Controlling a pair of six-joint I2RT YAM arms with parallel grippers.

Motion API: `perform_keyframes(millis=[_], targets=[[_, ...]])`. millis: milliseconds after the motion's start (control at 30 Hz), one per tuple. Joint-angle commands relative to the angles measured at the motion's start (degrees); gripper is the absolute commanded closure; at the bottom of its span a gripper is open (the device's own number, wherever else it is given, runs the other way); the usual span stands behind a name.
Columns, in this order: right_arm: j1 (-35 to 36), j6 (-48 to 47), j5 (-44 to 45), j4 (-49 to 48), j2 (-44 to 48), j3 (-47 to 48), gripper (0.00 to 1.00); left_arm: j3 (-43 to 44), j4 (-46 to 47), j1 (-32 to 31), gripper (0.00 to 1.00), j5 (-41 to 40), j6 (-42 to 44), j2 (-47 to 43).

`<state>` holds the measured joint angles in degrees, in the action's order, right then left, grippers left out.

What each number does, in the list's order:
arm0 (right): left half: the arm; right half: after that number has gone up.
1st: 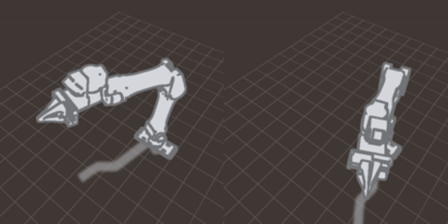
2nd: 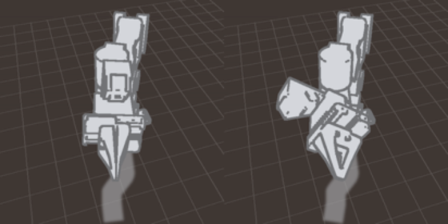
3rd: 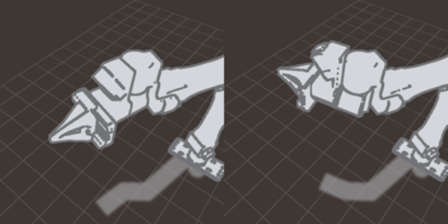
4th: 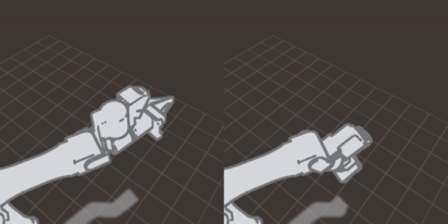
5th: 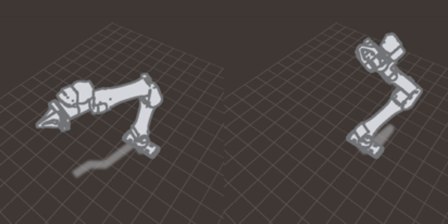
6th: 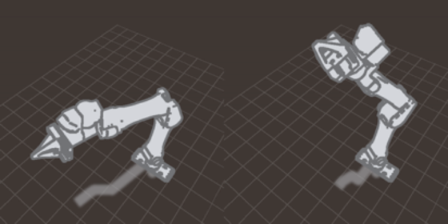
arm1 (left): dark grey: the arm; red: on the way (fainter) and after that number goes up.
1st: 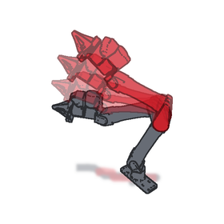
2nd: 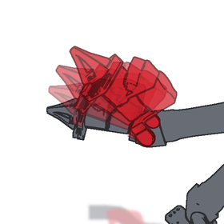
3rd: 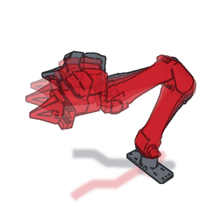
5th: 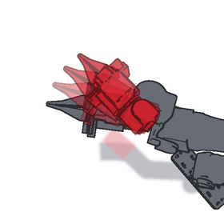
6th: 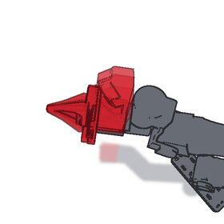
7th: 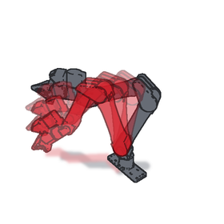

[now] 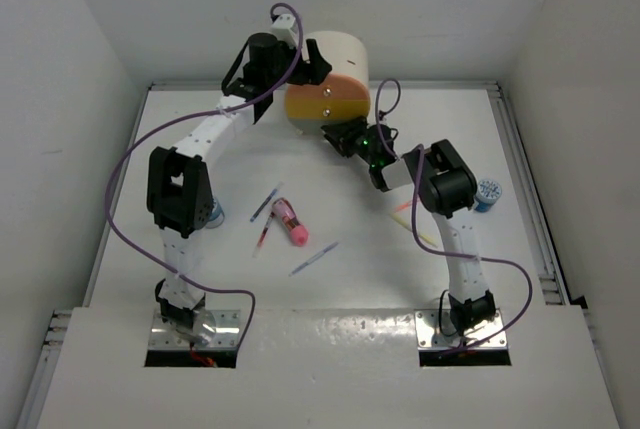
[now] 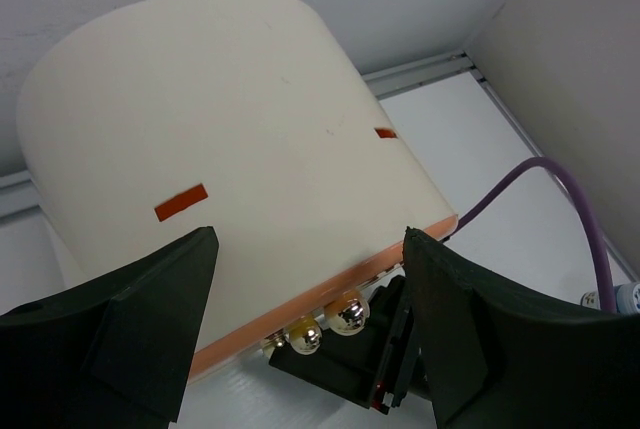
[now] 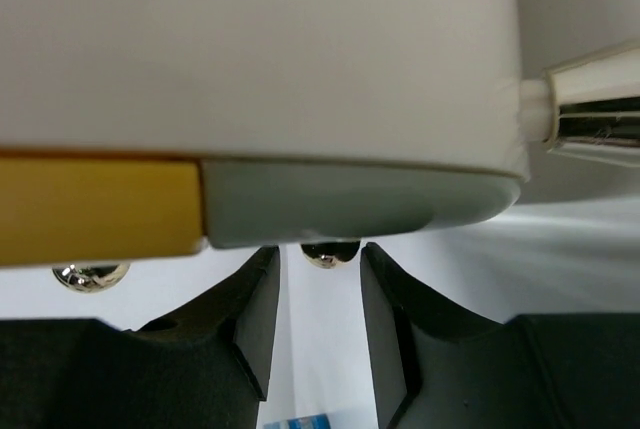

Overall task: Sort the stationery into containers
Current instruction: Open the drawer

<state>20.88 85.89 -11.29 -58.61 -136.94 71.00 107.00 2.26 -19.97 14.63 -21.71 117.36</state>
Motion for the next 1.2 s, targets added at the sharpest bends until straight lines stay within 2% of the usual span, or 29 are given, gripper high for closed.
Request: perform_keyframes(millis=[0,300,433,700,767,833,1000,1167], targets=[[-0.8,-2.1,1.6,-2.3,-0.4,2.0,0.63,-0.7,1.8,-0.7,0.19,0.9,-0.3,-0.3],[-1.0,-2.9,1.4,-2.3,-2.2,4.3,0.66,-1.4,1.5,-1.0,0.19,1.5,-0.8,-0.2],[-1.0,-3.0,0.0,-2.7,-2.7,5.3,0.64,-1.8,1.4,-1.2,0.19,1.5,-1.0,-0.4],[-1.2,-3.0,0.6,-2.4,-2.2,4.0,0.66,-2.1,1.3,-1.6,0.19,1.1,-1.0,-0.6],[-1.4,-3.2,0.6,-2.4,-2.1,3.9,0.70,-2.3,1.4,-1.6,0.19,1.3,-1.2,-0.6],[-1.5,-3.7,0.7,-2.5,-2.1,4.0,0.82,-2.2,1.3,-1.6,0.19,1.1,-1.2,-0.6],[-1.6,-4.6,-0.6,-4.1,-1.4,3.6,0.99,-2.4,1.4,-1.6,0.19,0.8,-1.4,-0.7],[-1.6,-4.9,-2.1,-6.5,1.3,0.4,1.00,-2.0,1.4,-1.7,0.19,0.5,-1.9,-0.6]])
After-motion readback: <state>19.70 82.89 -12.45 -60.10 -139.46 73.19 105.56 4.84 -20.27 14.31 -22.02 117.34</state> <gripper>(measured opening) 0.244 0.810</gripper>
